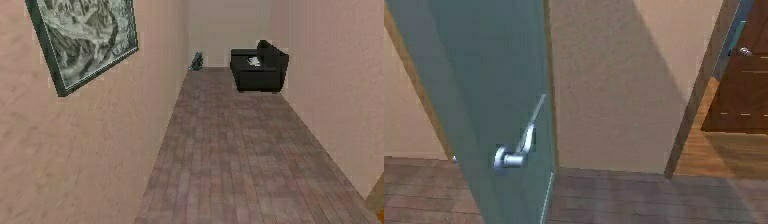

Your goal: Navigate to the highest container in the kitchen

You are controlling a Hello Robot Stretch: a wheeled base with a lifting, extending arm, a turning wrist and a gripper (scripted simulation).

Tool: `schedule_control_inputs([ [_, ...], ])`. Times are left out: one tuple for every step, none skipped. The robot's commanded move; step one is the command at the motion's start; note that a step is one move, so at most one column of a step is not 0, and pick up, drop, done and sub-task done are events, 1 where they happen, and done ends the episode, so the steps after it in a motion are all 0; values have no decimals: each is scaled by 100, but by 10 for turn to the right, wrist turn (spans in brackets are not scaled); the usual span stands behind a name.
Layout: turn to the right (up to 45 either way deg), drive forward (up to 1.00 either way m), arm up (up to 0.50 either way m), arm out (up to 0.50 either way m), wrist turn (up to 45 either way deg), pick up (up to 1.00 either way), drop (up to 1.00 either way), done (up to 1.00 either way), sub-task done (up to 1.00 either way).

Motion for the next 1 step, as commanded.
schedule_control_inputs([
  [0,60,0,0,0,0,0,0,0],
])
